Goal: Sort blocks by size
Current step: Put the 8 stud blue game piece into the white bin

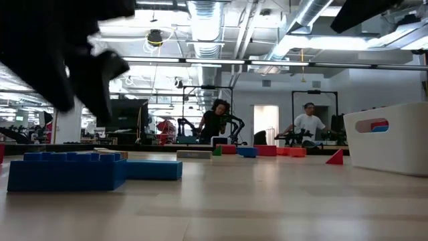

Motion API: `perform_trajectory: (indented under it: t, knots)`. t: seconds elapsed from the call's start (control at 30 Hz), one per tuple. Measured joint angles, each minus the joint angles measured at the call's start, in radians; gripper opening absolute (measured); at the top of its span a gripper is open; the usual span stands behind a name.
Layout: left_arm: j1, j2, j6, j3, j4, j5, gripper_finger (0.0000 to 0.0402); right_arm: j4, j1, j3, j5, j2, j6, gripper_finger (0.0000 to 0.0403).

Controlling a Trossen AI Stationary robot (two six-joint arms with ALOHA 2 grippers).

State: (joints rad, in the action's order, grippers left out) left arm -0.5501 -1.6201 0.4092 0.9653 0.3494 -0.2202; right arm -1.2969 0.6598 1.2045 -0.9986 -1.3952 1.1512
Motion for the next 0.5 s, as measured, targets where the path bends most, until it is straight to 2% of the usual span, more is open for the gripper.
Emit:
perform_trajectory:
  t: [0.2,0.5]
  knots:
    - [-0.014,-0.084,0.036,0.002,-0.048,-0.004,0.0213,-0.012,-0.037,0.0,-0.038,0.003,-0.036,0.0156]
    - [-0.034,-0.097,0.079,0.003,-0.077,0.004,0.0213,-0.012,-0.051,0.0,-0.062,0.011,-0.057,0.0156]
